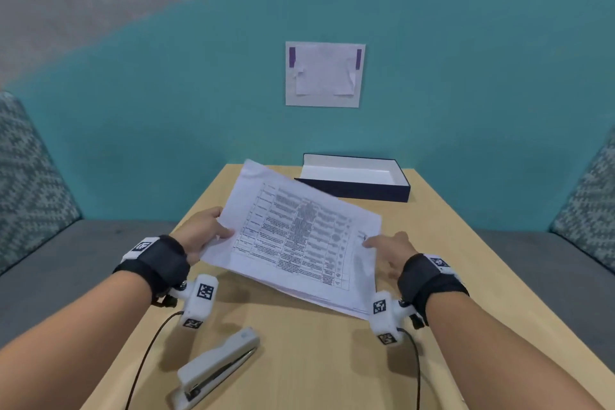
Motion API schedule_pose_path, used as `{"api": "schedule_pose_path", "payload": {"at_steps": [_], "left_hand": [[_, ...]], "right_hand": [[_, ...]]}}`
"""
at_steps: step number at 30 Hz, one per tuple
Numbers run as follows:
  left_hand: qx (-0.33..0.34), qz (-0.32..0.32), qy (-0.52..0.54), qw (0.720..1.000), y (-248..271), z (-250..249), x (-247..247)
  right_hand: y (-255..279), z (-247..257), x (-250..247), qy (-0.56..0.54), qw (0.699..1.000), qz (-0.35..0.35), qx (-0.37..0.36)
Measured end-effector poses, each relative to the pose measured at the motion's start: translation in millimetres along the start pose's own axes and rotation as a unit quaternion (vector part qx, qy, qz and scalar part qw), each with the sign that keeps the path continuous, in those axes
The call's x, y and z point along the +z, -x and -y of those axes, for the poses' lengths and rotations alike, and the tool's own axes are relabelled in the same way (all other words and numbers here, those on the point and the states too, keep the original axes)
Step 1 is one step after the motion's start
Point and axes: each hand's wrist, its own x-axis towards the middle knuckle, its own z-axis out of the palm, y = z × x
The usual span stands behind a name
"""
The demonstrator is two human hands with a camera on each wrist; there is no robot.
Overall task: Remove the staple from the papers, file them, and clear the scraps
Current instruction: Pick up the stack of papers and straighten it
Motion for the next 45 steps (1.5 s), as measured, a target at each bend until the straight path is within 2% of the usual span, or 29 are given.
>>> {"api": "schedule_pose_path", "payload": {"at_steps": [2, 3, 5, 8, 10, 12, 15, 21, 28, 31, 36, 38, 39, 41, 42, 43, 44, 45], "left_hand": [[0.020, 0.041, 0.080, 0.996, 4.7, -2.4, -4.3], [0.031, 0.049, 0.101, 0.993, 7.1, -5.0, -5.8], [0.065, 0.033, 0.092, 0.993, 7.5, -8.8, -5.5], [0.128, -0.022, 0.054, 0.990, 8.6, -15.3, 4.0], [0.150, -0.053, 0.071, 0.985, 6.6, -16.0, 8.7], [0.159, -0.073, 0.092, 0.980, 3.9, -13.4, 10.4], [0.154, -0.070, 0.089, 0.982, 2.4, -7.7, 12.0], [0.145, -0.047, 0.052, 0.987, 4.4, 1.7, 19.0], [0.158, -0.071, 0.061, 0.983, 1.4, -0.4, 19.6], [0.135, -0.050, 0.014, 0.989, 0.4, 12.5, 19.6], [0.168, -0.093, -0.027, 0.981, 10.3, 1.7, 20.4], [0.192, -0.103, -0.037, 0.975, 18.6, -22.9, 19.6], [0.210, -0.108, -0.051, 0.970, 22.7, -37.1, 17.7], [0.257, -0.113, -0.103, 0.954, 31.1, -66.2, 14.3], [0.276, -0.113, -0.135, 0.945, 35.3, -79.6, 13.3], [0.289, -0.112, -0.165, 0.937, 40.4, -92.6, 13.8], [0.298, -0.113, -0.192, 0.928, 45.5, -105.1, 15.9], [0.308, -0.110, -0.215, 0.920, 51.1, -117.1, 19.1]], "right_hand": [[6.8, 5.2, -5.2, -0.165, 0.985, 0.049, -0.010], [13.2, 9.6, -6.5, -0.213, 0.974, 0.072, -0.026], [22.6, 21.7, -6.6, -0.244, 0.964, 0.066, -0.088], [32.3, 39.7, 0.3, -0.227, 0.953, 0.006, -0.201], [32.7, 45.4, 6.5, -0.224, 0.944, -0.025, -0.241], [30.0, 45.8, 10.9, -0.235, 0.939, -0.048, -0.246], [28.3, 41.0, 12.9, -0.254, 0.937, -0.067, -0.228], [24.7, 31.0, 17.3, -0.238, 0.950, -0.049, -0.196], [30.5, 37.7, 16.3, -0.271, 0.935, -0.064, -0.218], [30.1, 26.7, 18.7, -0.250, 0.949, -0.042, -0.189], [31.7, 28.0, 13.4, -0.232, 0.955, -0.025, -0.185], [33.6, 33.8, 6.9, -0.209, 0.955, -0.068, -0.199], [35.8, 37.9, 3.3, -0.168, 0.953, -0.130, -0.216], [48.1, 50.9, -4.1, -0.016, 0.916, -0.275, -0.292], [58.5, 59.7, -6.8, 0.061, 0.884, -0.307, -0.347], [70.1, 71.1, -9.0, 0.120, 0.857, -0.303, -0.400], [80.2, 81.8, -10.9, 0.158, 0.842, -0.273, -0.438], [92.0, 93.8, -13.3, 0.177, 0.843, -0.224, -0.457]]}}
